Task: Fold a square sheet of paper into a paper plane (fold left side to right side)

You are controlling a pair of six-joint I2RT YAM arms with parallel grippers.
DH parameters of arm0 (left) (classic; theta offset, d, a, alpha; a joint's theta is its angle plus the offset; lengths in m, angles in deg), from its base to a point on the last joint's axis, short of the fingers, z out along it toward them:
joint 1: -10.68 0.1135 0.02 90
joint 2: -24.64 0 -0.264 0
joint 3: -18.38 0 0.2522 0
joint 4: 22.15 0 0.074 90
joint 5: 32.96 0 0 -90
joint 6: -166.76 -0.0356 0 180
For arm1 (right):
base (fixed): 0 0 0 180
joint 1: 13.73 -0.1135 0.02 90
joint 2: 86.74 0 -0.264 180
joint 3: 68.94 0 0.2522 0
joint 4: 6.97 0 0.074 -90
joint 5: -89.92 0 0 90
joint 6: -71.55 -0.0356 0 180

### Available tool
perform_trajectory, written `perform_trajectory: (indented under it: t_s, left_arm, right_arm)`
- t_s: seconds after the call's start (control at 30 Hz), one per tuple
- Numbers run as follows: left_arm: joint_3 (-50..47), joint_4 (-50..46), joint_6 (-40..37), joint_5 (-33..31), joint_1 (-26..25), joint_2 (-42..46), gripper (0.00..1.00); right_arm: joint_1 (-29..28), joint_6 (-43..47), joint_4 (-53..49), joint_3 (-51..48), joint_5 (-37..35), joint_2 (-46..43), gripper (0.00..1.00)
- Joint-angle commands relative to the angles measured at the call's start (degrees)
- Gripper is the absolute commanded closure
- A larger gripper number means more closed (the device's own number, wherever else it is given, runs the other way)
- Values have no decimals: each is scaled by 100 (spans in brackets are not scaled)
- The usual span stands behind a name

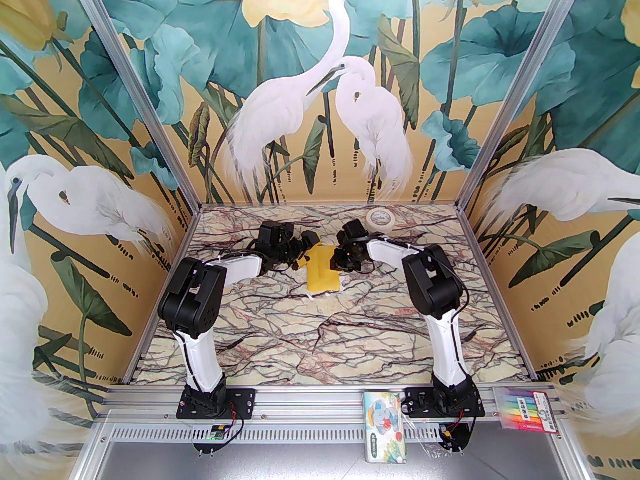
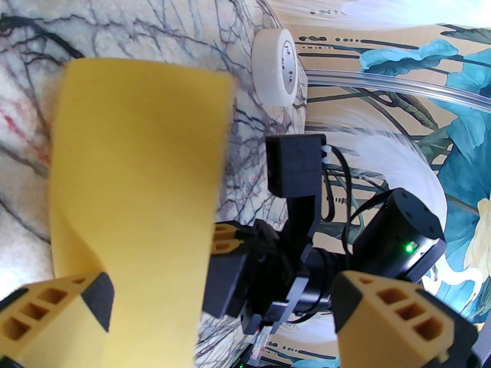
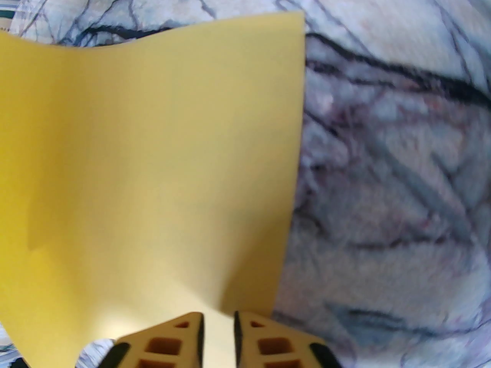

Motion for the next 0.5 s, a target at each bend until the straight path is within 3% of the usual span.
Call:
perform_trajectory:
  t_s: [0.0,0.23,0.47]
  left_arm:
    - [183,170,55,147,-56,-178,1]
    - [228,163,84,161,-113,-248,0]
    - [255,195,112,174,-145,-302,1]
  right_arm:
    - [180,-362,558,-205,632,-378,72]
    - [392,-1095,1682,-645,1445,-604,63]
    - [473,-1770,2506,-871,1932,-473,65]
